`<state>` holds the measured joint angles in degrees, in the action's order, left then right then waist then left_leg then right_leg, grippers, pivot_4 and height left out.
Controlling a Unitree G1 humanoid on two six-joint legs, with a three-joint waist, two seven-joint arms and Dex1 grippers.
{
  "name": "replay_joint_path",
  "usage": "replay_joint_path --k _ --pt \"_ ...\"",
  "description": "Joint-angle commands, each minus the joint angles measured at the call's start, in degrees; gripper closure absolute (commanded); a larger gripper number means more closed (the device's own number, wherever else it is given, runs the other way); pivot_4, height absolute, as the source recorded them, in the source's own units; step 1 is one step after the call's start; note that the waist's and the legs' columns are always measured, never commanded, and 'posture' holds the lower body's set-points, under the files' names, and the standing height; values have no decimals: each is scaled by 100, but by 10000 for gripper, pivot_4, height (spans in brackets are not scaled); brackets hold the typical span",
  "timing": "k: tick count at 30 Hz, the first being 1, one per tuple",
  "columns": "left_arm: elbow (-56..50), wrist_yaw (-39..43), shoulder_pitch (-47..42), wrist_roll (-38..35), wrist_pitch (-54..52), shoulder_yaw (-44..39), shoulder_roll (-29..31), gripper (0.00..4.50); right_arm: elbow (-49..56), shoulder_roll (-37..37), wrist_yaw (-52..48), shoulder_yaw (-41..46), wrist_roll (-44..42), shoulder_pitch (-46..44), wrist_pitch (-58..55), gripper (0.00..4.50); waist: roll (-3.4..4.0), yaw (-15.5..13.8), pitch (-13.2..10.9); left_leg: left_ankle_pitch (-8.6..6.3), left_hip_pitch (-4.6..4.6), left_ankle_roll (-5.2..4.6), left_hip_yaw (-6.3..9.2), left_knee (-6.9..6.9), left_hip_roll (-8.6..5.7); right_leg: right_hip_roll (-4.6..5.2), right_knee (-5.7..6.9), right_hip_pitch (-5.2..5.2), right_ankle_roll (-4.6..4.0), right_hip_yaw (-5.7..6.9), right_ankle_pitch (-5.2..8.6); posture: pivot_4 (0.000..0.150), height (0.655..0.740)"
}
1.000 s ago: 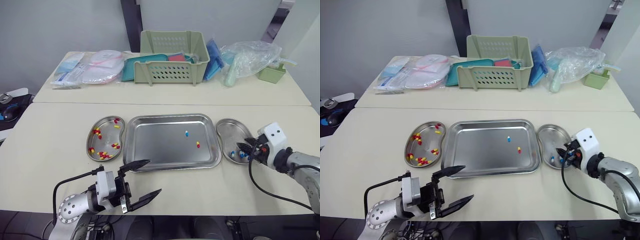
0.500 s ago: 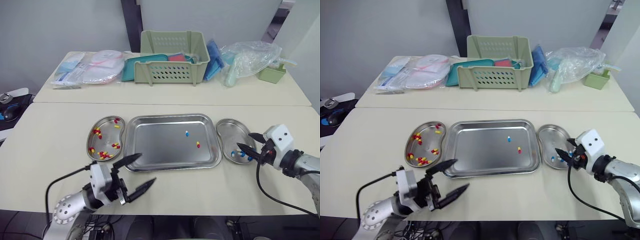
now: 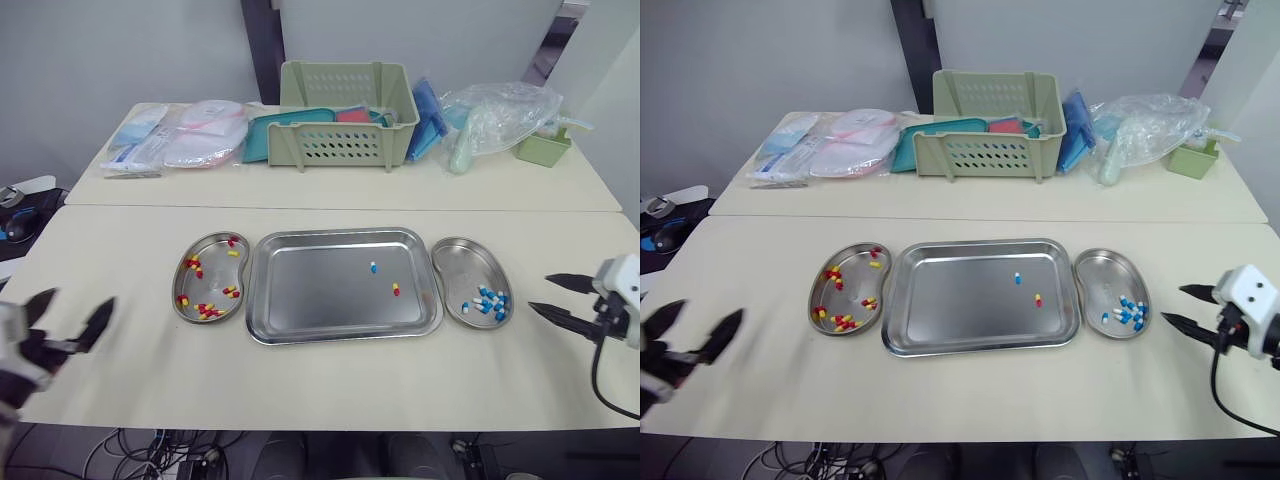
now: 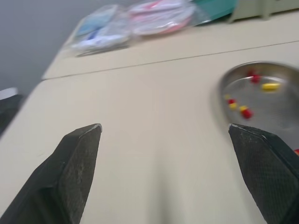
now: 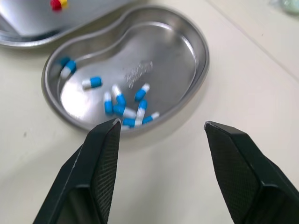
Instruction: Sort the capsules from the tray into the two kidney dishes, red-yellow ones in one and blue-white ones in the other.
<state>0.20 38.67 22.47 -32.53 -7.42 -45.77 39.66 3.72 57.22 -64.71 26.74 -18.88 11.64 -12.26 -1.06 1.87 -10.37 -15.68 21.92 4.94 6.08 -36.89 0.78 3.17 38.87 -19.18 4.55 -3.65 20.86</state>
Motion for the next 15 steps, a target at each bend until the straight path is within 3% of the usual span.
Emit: replay_joint_path --k 1,2,15 --pt "478 346 236 187 320 -200 21 0 -93 116 -158 341 67 248 223 2622 -2 0 -1 0 0 0 -1 0 0 1 0 0 0 0 0 1500 7400" --pt "623 417 367 229 336 -192 -22 0 -120 102 -179 396 93 380 273 325 -2 0 -2 0 -1 0 0 0 1 0 3 0 0 1 0 1500 7400" --pt "869 766 925 537 705 -56 -296 0 5 7 -54 395 69 514 130 325 -11 -1 -6 0 -4 2 0 2 5 -1 5 4 0 3 0 1500 7400"
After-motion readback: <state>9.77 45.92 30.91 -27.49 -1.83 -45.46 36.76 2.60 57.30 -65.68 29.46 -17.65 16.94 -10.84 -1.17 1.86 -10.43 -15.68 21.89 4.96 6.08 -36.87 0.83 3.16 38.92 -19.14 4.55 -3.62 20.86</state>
